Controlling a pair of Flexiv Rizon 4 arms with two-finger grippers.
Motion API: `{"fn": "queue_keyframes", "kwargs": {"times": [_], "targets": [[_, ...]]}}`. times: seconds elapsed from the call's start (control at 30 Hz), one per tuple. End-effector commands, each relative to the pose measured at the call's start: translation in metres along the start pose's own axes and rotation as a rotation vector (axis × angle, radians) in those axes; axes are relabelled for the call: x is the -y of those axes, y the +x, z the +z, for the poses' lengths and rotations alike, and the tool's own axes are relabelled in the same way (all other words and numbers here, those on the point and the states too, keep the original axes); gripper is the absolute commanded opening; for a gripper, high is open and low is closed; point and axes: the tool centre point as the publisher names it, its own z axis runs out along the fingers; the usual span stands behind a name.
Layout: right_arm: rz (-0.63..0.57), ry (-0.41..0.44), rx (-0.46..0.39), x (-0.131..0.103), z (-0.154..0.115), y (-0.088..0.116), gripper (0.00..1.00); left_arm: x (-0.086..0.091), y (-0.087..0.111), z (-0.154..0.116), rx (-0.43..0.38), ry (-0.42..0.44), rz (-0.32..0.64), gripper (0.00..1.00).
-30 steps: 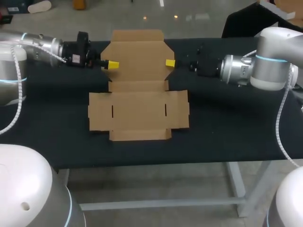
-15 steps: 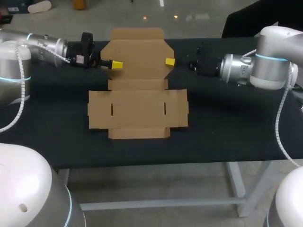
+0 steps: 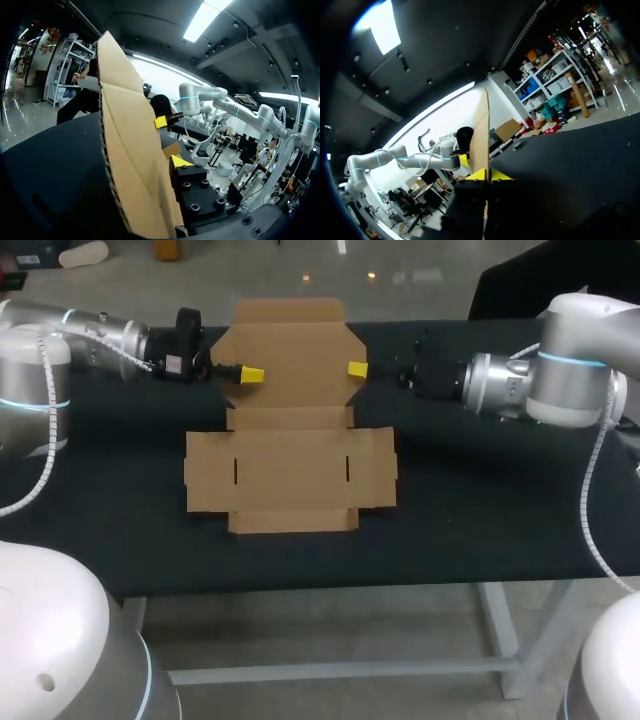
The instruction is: Assemble the packaging by folding the flat box into shape, placing the metal phone stand inside, and closing the box properly
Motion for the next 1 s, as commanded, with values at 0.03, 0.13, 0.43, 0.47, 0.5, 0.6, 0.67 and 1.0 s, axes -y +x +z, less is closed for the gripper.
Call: {"fn": "queue_keyframes", "kwargs": {"times": [0.03,0.13,0.43,0.47,0.5,0.6,0.67,1.0], "targets": [[-0.003,-0.006,-0.009,0.000,0.001,-0.002,0.00,-0.002,-0.004,0.000,-0.014,0.006,0.001,0.22],[-0.005,-0.009,-0.011,0.000,0.002,-0.001,0.00,-0.002,-0.004,0.000,-0.015,0.010,0.001,0.15],[0.000,-0.010,-0.016,0.000,0.002,-0.001,0.00,-0.002,-0.004,0.001,-0.026,0.018,0.010,0.00],[0.004,-0.009,-0.018,-0.001,0.002,-0.001,0.00,-0.002,-0.004,0.001,-0.027,0.019,0.011,0.00],[0.007,-0.005,-0.016,-0.001,0.002,-0.001,0.02,-0.001,-0.004,0.001,-0.028,0.019,0.013,0.00],[0.008,0.009,-0.008,-0.003,-0.001,0.000,0.40,0.000,-0.004,-0.002,-0.029,0.021,0.017,0.00],[0.003,0.020,0.008,-0.005,-0.005,0.001,0.42,0.002,-0.004,-0.003,-0.024,0.018,0.021,0.00],[-0.041,0.061,0.126,-0.012,-0.044,0.022,0.35,0.016,-0.011,-0.009,0.011,0.004,0.043,0.00]]}}
